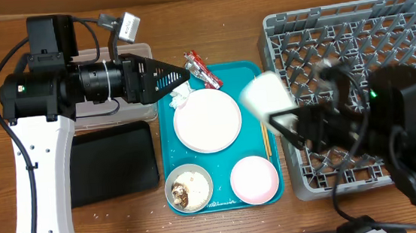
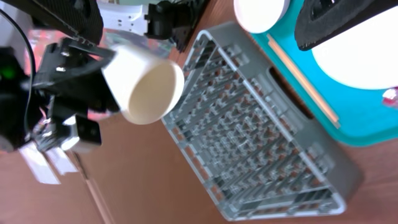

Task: Sort waste into correct bins and load items into the dishwasher
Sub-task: 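Open the left gripper and lower the cup into the rack with the right, then retract the left arm to rest and move the right gripper to the pink bowl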

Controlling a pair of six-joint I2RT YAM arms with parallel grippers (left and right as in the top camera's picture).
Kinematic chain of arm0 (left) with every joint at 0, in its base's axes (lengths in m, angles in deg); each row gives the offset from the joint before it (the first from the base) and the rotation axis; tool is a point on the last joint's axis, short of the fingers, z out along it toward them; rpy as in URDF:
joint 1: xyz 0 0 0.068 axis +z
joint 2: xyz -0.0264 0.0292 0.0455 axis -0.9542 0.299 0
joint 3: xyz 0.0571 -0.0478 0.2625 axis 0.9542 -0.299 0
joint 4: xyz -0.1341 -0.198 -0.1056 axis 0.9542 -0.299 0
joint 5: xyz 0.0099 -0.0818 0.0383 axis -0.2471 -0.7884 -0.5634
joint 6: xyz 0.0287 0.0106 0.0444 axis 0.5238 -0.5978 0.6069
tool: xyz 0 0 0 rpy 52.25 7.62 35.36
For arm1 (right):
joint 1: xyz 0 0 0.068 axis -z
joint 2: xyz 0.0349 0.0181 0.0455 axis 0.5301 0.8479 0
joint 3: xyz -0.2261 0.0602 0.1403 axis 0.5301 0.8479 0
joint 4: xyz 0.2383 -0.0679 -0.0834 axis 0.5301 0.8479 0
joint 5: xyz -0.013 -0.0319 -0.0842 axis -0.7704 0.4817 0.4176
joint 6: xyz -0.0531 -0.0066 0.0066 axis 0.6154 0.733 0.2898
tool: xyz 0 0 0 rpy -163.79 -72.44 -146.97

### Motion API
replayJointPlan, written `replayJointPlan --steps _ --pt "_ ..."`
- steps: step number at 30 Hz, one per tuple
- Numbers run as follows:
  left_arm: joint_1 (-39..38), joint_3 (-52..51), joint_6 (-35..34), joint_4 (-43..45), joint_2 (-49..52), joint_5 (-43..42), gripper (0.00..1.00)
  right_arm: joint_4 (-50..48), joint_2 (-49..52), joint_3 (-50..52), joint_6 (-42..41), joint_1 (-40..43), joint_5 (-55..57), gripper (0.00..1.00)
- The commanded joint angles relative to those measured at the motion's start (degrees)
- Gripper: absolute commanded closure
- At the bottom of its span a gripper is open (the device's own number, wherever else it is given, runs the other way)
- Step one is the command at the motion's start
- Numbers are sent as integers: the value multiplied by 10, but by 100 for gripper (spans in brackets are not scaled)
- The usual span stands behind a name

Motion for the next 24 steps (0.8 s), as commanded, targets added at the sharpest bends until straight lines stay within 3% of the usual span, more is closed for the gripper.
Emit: replayJointPlan --steps 1,5,8,17,24 --pt "2 -2 -9 -12 0 39 0 98 -10 -11 -37 31 174 46" --pt "-7 -2 14 -30 0 44 1 237 14 -7 -95 44 271 46" --pt "-19 -2 16 -41 0 73 3 286 46 5 -129 44 326 46" --pt "-106 -2 -7 -80 -12 294 17 288 170 9 -116 44 342 46" --pt "-172 -1 -60 -80 -81 460 16 275 245 9 -51 44 312 44"
